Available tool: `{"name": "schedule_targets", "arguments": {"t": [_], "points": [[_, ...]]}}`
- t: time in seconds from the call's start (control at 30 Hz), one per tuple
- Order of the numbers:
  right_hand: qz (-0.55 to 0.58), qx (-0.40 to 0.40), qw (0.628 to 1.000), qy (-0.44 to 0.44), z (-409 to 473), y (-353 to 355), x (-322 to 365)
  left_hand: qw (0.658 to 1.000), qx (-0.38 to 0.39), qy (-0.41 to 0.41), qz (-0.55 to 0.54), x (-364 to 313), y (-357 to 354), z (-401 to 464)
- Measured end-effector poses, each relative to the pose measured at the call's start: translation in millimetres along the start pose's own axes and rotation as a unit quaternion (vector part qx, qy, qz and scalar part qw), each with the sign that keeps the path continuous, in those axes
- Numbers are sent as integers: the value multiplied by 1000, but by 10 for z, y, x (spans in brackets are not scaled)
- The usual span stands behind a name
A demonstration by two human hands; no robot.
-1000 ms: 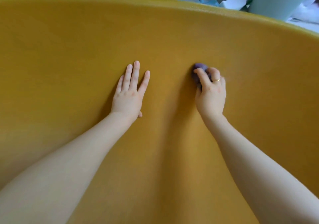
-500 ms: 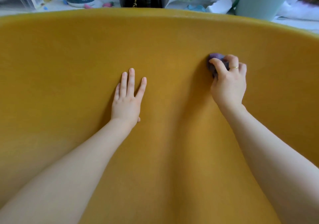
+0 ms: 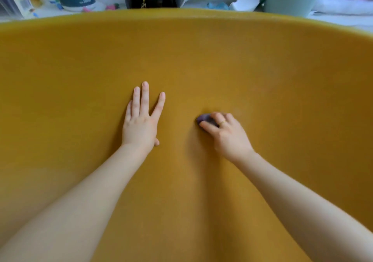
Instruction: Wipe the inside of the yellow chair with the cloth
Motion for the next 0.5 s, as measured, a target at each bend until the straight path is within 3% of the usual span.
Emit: {"name": "schedule_targets", "arguments": {"t": [0.13, 0.3, 0.5], "points": [[-49, -138, 986, -80, 325, 606, -475, 1000, 12, -3, 0, 4, -9, -11], [18, -243, 948, -207, 227, 320, -288, 1000, -2, -7, -3, 12, -5, -1], [56, -120, 985, -114, -265, -239, 57, 1000, -17, -17, 19, 6, 10, 9]]}}
Point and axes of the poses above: each hand's wrist, its own z-axis towards the middle knuckle, its own y-axis out of the back of the hand, x = y × z, the point moved 4 cm from there along z, towards the middle knuckle, and after that the axes turned 12 degrees about z, right-handed, at the moved point
